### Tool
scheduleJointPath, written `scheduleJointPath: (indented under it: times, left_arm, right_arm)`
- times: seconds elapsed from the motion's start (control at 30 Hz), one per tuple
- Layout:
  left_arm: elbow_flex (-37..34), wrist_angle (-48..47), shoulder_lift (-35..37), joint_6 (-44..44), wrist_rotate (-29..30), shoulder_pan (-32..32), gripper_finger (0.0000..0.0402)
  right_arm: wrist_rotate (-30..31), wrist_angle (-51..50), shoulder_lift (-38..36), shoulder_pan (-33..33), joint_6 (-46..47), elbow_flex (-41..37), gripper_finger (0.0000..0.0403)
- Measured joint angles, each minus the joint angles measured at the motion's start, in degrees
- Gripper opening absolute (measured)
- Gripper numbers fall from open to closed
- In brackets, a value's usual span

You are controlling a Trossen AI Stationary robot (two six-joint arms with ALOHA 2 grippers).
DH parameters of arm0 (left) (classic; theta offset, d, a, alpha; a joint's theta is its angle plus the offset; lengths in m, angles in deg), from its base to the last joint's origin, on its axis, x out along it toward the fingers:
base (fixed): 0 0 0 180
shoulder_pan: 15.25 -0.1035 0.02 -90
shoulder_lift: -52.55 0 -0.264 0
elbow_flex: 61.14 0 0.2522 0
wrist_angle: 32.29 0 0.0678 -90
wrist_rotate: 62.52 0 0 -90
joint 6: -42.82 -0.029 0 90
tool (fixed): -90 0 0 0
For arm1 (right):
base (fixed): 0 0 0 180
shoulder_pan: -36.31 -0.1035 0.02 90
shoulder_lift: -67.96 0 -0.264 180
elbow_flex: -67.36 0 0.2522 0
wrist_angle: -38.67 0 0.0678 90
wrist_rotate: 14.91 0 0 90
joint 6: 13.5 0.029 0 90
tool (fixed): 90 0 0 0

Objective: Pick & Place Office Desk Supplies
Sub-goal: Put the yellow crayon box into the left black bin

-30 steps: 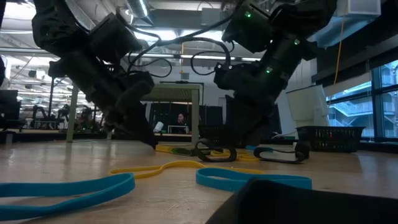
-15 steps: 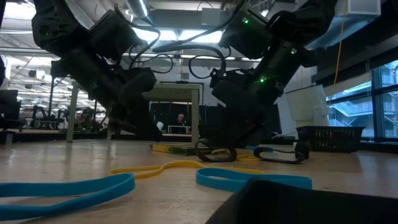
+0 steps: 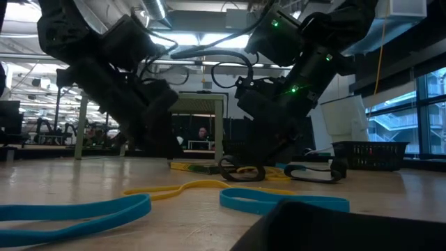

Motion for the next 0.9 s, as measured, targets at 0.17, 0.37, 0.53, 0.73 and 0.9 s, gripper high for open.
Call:
scheduleJointPath:
  times: [0.17, 0.37, 0.53, 0.73, 0.9]
  left_arm:
    - [0.1, 2.6, -2.9, 5.2, -2.7, -0.5, 0.0169]
    - [0.2, 6.5, -4.4, 5.4, -5.2, -0.5, 0.0155]
    - [0.1, 6.4, -4.5, 6.0, -8.1, -0.8, 0.0115]
    - [0.1, 6.8, -4.5, 6.2, -10.0, -0.7, 0.0053]
    - [0.0, 7.7, -4.5, 4.8, -9.8, -0.6, 0.0008]
  right_arm:
    - [0.0, 0.1, 0.0, 0.0, -0.2, 0.0, 0.0203]
    - [0.0, 0.1, 0.0, 0.0, -0.4, 0.0, 0.0203]
    - [0.0, 0.1, 0.0, 0.0, -0.9, 0.0, 0.0203]
    - [0.0, 0.3, 0.0, 0.0, -1.1, -0.1, 0.0203]
    - [0.0, 0.3, 0.0, 0.0, -1.2, -0.1, 0.0203]
